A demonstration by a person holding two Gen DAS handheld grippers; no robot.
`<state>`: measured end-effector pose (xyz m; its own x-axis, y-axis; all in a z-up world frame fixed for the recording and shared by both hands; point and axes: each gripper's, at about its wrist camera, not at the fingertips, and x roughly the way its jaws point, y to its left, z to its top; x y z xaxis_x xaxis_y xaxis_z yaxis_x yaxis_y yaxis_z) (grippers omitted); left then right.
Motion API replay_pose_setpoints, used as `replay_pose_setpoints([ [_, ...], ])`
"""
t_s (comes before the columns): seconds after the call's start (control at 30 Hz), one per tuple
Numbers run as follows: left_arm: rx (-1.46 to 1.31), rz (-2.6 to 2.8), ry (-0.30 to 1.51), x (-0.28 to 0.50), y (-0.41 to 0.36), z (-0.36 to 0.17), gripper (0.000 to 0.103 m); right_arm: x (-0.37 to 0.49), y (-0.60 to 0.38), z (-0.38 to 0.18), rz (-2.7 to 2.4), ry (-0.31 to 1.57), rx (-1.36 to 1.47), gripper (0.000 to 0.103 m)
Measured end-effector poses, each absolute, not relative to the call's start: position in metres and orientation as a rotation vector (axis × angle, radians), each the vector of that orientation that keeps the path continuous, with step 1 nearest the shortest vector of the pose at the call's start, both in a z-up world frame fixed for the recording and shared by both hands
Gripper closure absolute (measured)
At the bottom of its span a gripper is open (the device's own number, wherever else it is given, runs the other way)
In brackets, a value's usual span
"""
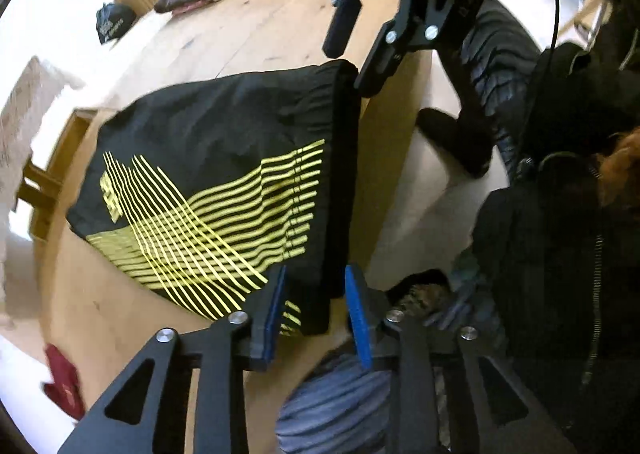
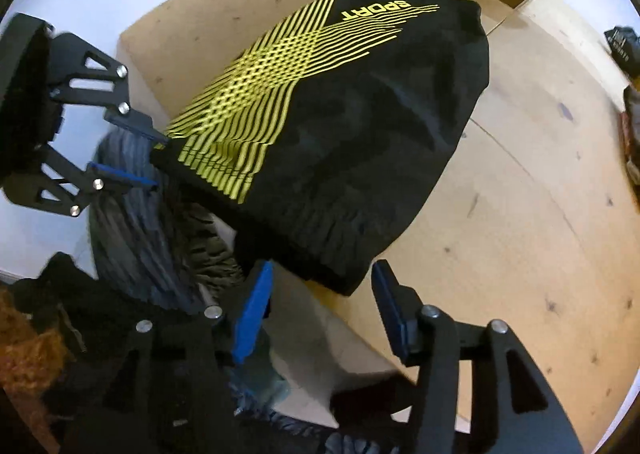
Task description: Fold clothes
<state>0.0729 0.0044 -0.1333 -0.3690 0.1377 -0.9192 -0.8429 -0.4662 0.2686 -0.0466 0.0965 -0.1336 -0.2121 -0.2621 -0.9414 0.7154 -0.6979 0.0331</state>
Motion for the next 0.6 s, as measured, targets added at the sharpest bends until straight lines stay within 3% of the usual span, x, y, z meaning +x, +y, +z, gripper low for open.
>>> replay_pose_setpoints([
  [0.27,-1.144,1.870,1.197,0.068,0.023,-0.159,0.069,-0.059,0.093,-0.148,-1.966,0.561,1.422,0.052],
  [0.43,-1.169,1.889,1.138,0.060,0.021,-0.160,0.070,-0.063,0.096,-0.154,-1.952,0.517,1.434,0.052],
  [0.53,-1.183,1.916,1.084,0.056,0.017,-0.157,0.079,-0.066,0.098,-0.156,-1.937,0.483,1.431,0.062],
  [0.6,-1.190,1.921,1.056,0.055,0.015,-0.155,0.080,-0.067,0.100,-0.152,-1.944,0.476,1.416,0.080],
])
